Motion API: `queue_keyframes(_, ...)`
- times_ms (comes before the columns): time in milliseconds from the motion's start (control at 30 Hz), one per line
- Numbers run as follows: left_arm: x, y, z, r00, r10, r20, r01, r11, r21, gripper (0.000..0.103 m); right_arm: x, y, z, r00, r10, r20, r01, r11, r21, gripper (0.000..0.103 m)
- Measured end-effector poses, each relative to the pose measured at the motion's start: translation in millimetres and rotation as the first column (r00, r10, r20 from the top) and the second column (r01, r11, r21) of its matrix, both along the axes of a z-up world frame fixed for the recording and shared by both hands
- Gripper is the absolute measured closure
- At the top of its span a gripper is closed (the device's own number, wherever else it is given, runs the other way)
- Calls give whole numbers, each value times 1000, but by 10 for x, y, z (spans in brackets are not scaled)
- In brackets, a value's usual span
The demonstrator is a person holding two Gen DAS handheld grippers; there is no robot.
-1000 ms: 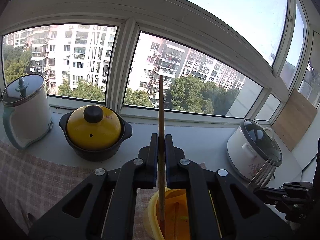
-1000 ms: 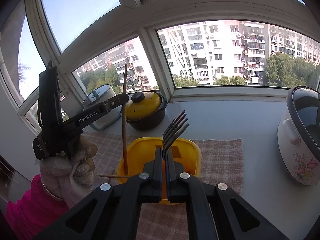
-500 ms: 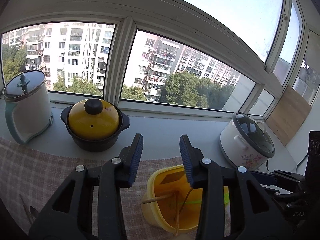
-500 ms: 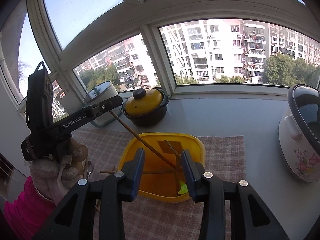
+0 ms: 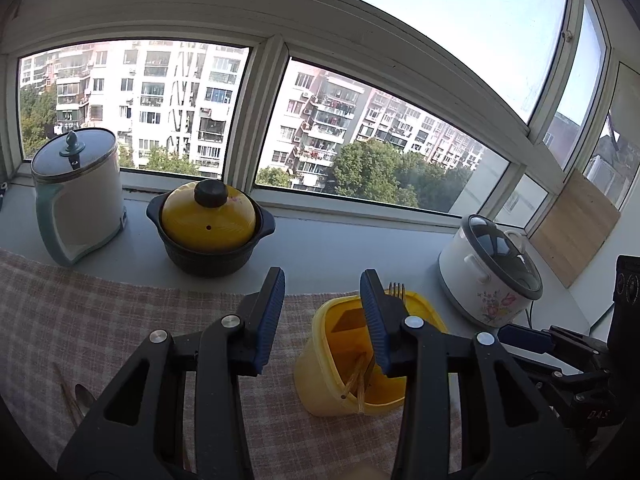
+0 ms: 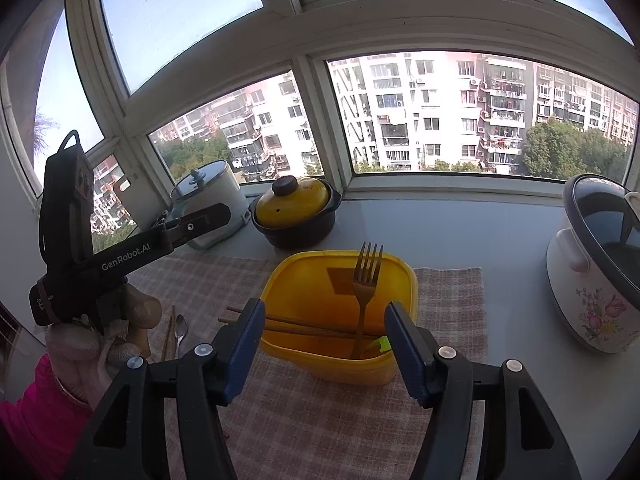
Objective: Organize utensils
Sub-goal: 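Move both tools back toward the remaining utensils on the cloth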
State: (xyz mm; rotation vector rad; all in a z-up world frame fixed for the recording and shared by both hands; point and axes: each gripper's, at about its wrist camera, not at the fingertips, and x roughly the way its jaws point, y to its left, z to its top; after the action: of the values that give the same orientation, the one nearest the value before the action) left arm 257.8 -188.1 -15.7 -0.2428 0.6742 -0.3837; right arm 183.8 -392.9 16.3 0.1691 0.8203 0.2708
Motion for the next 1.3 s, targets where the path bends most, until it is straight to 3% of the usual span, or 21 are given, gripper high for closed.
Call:
queue_keyframes(267,-307,337,-42,999,37,-21,-36,999,32,63,-186,151,-1,1000,16,1,-16,1000,3,26)
queue_keyframes(400,-464,560,-74,997,62,-36,-61,997,46,54,-295,280,-17,999,32,4,-32,999,1,18)
queue_keyframes(600,-720,947,-159,992,111,-55,-105,990,94,54,-409,532,-86,997,75,-6,-75,997,-1,12)
queue_keyframes(733,-865,1253,-262,983,165,-75,-155,980,122,54,-486,697,-118,997,75,16,-75,997,-6,1)
queue_keyframes(967,-982,1824,-584,945,268,-188,-244,960,141,54,-508,981,-184,995,99,12,-99,995,-6,0)
queue_keyframes(1167,-1001,2052,-865,924,255,-284,-222,964,145,54,-493,1251,-309,987,155,-38,-156,987,-40,0)
queue_keyframes(1300,-1003,2144,-1042,911,238,-336,-206,970,129,63,-446,1402,-423,980,179,-84,-183,982,-42,4)
